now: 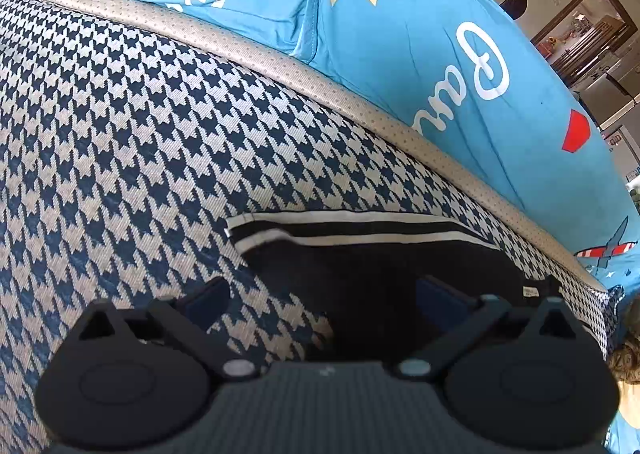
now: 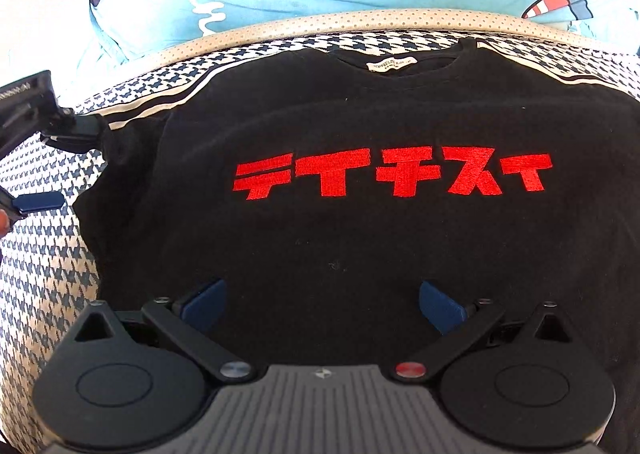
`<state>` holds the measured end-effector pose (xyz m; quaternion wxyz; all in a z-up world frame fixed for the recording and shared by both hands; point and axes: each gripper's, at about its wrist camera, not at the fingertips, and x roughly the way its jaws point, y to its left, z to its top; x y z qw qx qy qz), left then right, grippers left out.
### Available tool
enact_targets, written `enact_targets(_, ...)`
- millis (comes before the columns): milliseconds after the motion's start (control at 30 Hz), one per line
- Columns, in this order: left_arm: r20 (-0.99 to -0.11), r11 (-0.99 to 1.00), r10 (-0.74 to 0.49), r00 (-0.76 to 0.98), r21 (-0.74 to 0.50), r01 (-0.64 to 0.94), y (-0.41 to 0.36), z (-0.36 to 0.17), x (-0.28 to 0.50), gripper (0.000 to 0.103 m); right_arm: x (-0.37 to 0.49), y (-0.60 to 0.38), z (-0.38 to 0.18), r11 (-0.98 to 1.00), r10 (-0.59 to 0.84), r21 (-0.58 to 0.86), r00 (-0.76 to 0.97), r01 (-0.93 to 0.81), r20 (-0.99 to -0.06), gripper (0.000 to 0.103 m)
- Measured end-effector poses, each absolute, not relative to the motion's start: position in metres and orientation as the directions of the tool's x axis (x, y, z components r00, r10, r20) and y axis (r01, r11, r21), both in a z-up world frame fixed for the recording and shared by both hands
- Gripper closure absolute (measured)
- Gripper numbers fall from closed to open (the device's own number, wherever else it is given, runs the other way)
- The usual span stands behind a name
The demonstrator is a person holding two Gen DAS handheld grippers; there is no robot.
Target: Fold clothes
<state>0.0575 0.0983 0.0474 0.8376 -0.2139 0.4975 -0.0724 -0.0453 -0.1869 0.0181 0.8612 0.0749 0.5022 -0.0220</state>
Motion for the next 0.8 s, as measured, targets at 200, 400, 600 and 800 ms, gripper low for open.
enact_targets(200,-0.806,0.894,-0.344,0.483,-0.438,-0.095,0.097,0.04,0.06,0.0,-0.045,-0.186,0.018,0.989,0.035,0.102,0.494,0.109,-0.869,0.0)
enact_targets(400,-0.823,0.9,-0.333,0.459,-0.423,-0.105,0.092,0.026,0.066,0.0,-0.046,-0.186,0.019,0.99,0.039,0.101,0.492,0.1,-0.87,0.0)
enact_targets(600,-0.818,0.911,-0.318,0.479,-0.404,-0.085,0.079,0.026,0.065,0.001,-0.045,-0.187,0.019,0.99,0.04,0.101,0.491,0.098,-0.87,0.0)
enact_targets(800,-0.806,0.907,-0.33,0.491,-0.415,-0.07,0.072,0.027,0.066,0.01,-0.045,-0.186,0.018,0.991,0.039,0.096,0.492,0.091,-0.87,0.0)
